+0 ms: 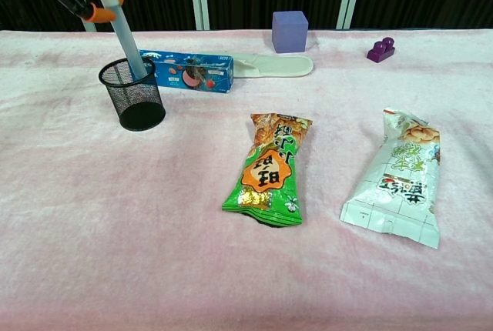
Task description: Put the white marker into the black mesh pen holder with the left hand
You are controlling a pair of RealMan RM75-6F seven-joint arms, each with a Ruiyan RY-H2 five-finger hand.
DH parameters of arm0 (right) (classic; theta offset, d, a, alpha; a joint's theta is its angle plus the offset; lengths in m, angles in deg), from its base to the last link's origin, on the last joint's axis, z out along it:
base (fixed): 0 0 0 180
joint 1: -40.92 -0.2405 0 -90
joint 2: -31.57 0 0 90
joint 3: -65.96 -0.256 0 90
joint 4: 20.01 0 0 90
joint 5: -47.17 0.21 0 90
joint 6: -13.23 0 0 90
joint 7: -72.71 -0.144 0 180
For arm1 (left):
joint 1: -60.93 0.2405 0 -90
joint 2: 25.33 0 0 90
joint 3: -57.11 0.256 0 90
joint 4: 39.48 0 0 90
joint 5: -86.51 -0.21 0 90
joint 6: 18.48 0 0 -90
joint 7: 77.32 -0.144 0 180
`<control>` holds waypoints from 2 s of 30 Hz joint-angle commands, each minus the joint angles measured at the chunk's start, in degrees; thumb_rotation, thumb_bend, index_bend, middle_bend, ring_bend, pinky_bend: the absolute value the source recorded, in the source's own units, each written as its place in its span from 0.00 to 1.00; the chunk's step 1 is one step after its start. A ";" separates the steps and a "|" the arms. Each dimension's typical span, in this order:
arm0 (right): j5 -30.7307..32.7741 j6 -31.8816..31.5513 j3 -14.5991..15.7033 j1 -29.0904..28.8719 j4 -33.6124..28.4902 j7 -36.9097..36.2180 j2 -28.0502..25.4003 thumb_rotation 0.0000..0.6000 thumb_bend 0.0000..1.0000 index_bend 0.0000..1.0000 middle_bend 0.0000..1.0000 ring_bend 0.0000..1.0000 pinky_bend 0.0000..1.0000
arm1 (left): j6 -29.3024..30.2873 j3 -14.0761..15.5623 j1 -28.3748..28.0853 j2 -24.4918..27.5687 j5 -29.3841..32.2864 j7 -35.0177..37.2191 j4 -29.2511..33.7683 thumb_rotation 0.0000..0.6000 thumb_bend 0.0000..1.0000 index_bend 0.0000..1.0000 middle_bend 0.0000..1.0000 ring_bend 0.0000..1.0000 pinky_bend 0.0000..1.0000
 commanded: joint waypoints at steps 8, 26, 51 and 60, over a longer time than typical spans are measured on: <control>0.58 0.34 -0.14 -0.05 -0.32 -0.25 -0.20 1.00 0.18 0.00 0.02 0.18 0.16 | 8.60 3.44 0.99 -2.53 -20.45 -4.16 -5.38 1.00 0.42 0.56 0.54 0.16 0.12; 0.43 0.31 -0.10 -0.05 -0.35 -0.53 -0.24 1.00 0.18 0.00 0.02 0.18 0.16 | 8.57 -0.71 1.19 -3.68 -19.24 2.72 7.70 1.00 0.42 0.60 0.57 0.18 0.15; 0.74 0.20 -0.06 0.02 -0.62 0.26 -0.05 1.00 0.18 0.00 0.02 0.18 0.16 | -8.67 -9.36 8.02 8.54 -17.56 36.59 8.66 1.00 0.42 0.60 0.57 0.18 0.17; 1.16 0.84 -0.21 -0.27 -0.52 -0.04 -0.04 1.00 0.18 0.00 0.02 0.18 0.16 | -1.79 0.05 3.89 -5.25 -23.59 17.69 -5.84 1.00 0.42 0.60 0.57 0.18 0.17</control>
